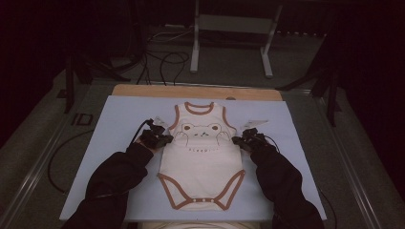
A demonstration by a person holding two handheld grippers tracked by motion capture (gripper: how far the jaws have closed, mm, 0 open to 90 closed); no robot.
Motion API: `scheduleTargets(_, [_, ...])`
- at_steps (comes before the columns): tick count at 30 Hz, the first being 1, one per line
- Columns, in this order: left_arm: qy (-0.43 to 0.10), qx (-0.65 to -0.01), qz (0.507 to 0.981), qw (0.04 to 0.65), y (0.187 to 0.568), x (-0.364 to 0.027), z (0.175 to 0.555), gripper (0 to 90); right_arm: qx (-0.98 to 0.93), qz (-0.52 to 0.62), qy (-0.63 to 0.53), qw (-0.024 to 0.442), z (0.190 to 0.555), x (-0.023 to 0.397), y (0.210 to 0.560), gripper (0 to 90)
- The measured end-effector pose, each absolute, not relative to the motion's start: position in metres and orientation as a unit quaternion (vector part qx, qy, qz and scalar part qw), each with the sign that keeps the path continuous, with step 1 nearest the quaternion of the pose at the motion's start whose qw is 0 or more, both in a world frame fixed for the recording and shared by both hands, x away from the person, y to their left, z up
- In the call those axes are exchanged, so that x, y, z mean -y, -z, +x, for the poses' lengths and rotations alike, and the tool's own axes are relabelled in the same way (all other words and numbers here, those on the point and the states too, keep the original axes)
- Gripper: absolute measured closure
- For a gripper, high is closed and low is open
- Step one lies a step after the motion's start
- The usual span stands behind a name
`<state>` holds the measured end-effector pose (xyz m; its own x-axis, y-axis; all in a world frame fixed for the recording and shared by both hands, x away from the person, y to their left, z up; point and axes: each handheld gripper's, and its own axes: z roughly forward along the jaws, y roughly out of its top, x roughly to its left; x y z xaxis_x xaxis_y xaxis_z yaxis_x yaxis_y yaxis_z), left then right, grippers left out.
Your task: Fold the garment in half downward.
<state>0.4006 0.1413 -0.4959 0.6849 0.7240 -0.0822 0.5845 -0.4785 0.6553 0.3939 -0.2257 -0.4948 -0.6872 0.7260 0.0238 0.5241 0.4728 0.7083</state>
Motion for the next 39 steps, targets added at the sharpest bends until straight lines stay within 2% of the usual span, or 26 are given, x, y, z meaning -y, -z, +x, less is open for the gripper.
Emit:
scheduleTargets(20, [-0.099,-0.346,0.869,0.340,0.477,-0.146,0.376,88.8,-0.852,0.337,-0.374,0.145,0.358,0.232,0.473,89.6])
scheduleTargets(39, [-0.102,-0.301,0.884,0.341,0.462,-0.146,0.334,88.8,-0.854,0.316,-0.388,0.145,0.317,0.234,0.464,89.5])
